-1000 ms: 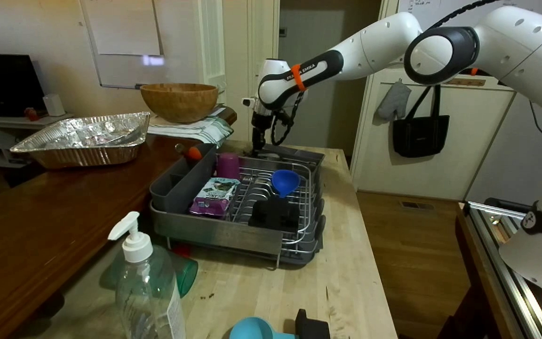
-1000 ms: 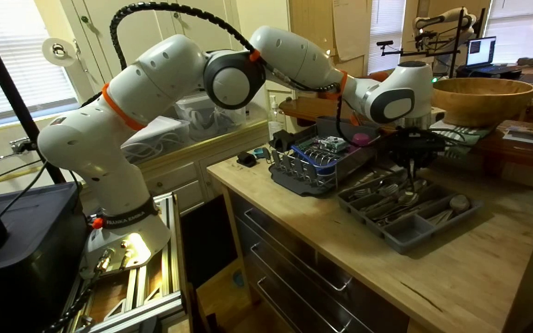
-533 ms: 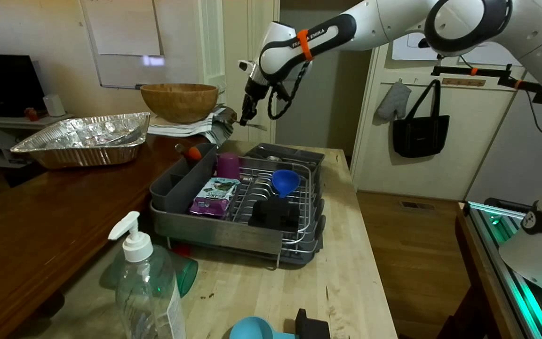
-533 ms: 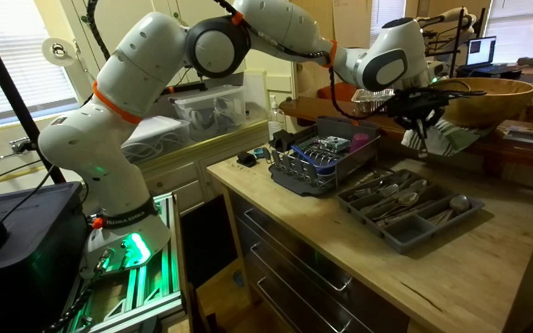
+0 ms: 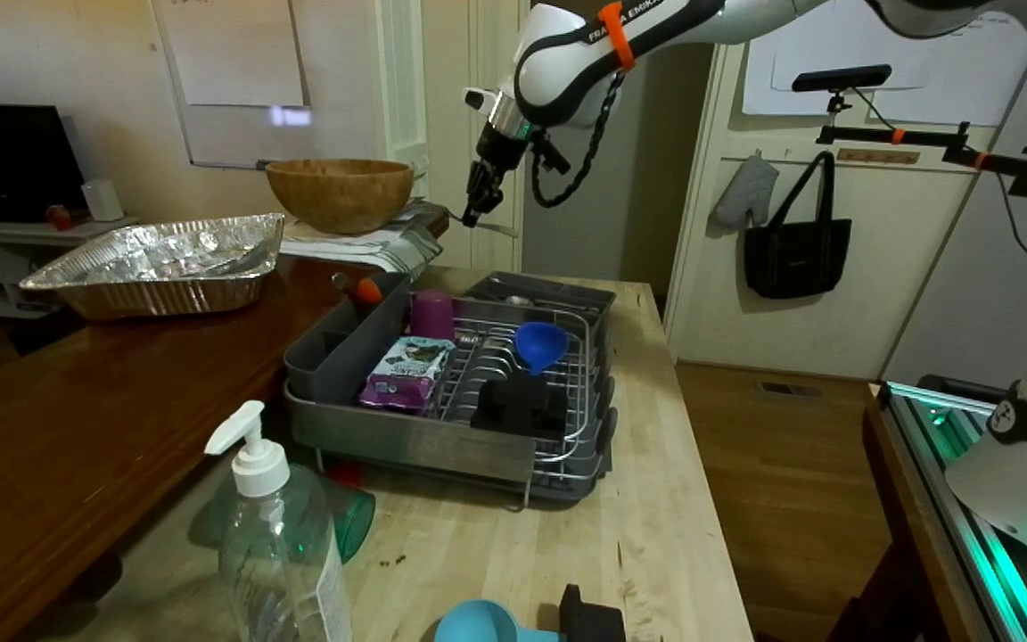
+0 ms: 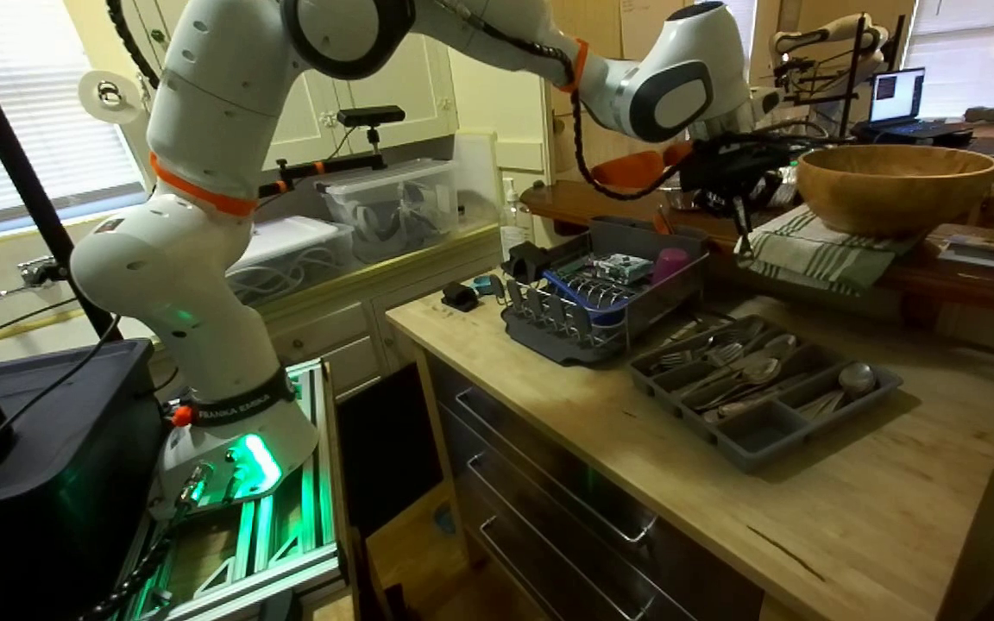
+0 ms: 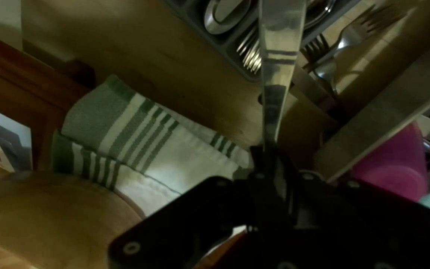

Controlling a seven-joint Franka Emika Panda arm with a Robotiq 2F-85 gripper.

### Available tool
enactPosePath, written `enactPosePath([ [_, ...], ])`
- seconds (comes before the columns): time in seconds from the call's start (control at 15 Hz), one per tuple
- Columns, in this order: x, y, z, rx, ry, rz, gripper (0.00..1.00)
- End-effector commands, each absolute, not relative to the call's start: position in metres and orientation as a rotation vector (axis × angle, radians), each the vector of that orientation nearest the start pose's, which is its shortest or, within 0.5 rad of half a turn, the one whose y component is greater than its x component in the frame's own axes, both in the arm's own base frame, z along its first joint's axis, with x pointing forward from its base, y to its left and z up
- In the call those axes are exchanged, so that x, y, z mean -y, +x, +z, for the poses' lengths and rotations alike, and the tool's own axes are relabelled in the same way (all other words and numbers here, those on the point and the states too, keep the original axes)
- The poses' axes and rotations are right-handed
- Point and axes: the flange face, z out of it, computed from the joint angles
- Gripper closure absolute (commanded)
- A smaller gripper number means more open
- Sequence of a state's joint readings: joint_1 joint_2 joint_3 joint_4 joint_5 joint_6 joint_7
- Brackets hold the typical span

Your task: Remove the orange spoon, silver spoon and silver fork from the cutlery holder and place them on the dishrack.

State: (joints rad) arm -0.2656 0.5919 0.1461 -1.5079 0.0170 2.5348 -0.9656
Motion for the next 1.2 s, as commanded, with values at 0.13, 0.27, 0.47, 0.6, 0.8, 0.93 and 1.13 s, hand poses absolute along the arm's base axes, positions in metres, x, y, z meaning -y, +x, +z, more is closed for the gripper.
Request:
enactPosePath([
  [0.13, 0.049, 0.697, 0.390, 1.468, -2.784, -1.018, 0.97],
  [0.27, 0.026, 0.697, 0.397, 1.423, -2.696, -1.188, 0.97],
  [0.47, 0.011, 0.706, 0.404, 1.305, -2.548, -1.402, 0.97],
  [0.6, 0.015, 0.718, 0.407, 1.249, -2.434, -1.507, 0.97],
  [0.8, 0.055, 0.726, 0.386, 1.108, -2.289, -1.593, 0.97],
  [0.93, 0.078, 0.730, 0.363, 1.053, -2.203, -1.620, 0.97],
  [1.13, 0.098, 0.737, 0.323, 1.003, -2.090, -1.577, 0.97],
])
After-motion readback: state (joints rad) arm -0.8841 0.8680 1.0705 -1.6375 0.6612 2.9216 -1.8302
